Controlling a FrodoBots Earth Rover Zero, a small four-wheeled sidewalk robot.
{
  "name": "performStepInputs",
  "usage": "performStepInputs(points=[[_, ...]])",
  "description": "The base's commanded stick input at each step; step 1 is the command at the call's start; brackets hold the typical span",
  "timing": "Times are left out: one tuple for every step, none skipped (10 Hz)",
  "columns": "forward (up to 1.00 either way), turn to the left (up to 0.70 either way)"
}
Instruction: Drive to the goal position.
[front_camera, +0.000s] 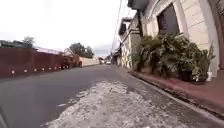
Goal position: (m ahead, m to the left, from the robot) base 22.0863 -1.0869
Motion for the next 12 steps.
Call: performStepInputs(points=[[1.00,0.02],[1.00,0.02],[1.00,0.02],[1.00,0.02],[1.00,0.01],[1.00,0.00],[1.00,0.01],[1.00,0.02],[1.00,0.02],[1.00,0.02],[1.00,0.02],[1.00,0.02]])
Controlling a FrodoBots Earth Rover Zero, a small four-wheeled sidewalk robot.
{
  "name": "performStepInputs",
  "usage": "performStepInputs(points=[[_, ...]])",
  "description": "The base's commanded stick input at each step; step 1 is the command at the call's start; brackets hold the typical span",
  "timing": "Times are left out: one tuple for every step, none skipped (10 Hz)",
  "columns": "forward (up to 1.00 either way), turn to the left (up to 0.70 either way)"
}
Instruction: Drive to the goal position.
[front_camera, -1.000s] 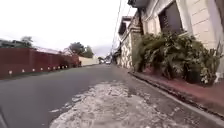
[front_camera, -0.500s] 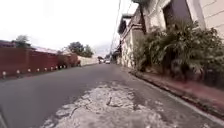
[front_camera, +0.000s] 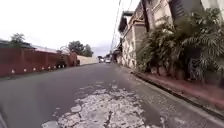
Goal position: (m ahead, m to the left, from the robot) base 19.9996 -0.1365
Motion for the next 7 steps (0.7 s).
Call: performStepInputs(points=[[1.00,0.02],[1.00,0.02],[1.00,0.02],[1.00,0.02],[1.00,0.02],[1.00,0.02],[1.00,0.00]])
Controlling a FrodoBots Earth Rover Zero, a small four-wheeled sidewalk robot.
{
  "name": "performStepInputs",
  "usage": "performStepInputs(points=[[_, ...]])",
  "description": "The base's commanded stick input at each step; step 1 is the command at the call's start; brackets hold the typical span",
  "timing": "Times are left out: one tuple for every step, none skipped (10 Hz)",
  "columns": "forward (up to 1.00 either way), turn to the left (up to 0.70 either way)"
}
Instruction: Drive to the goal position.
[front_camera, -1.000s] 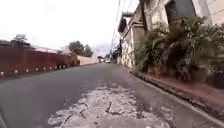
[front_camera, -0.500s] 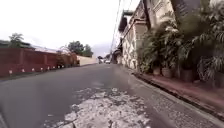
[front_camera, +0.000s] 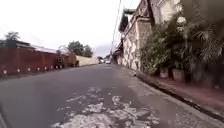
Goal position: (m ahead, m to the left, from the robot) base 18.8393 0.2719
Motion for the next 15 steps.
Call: performStepInputs(points=[[1.00,0.01],[1.00,0.02],[1.00,0.02],[1.00,0.02],[1.00,0.02],[1.00,0.04],[1.00,0.11],[1.00,0.31],[1.00,0.23],[1.00,0.05],[1.00,0.00],[1.00,0.00],[1.00,0.00],[1.00,0.02],[1.00,0.02]])
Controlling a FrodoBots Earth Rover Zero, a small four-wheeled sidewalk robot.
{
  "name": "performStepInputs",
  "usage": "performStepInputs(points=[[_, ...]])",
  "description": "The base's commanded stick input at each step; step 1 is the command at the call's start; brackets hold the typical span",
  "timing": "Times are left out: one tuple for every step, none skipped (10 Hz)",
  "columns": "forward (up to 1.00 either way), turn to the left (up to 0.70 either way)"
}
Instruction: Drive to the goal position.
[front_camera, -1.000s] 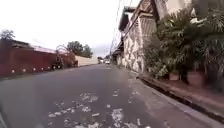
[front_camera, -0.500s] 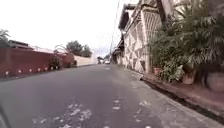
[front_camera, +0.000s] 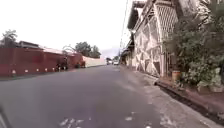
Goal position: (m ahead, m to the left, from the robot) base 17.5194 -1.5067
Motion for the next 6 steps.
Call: performStepInputs(points=[[1.00,0.02],[1.00,0.02],[1.00,0.02],[1.00,0.02],[1.00,0.02],[1.00,0.02]])
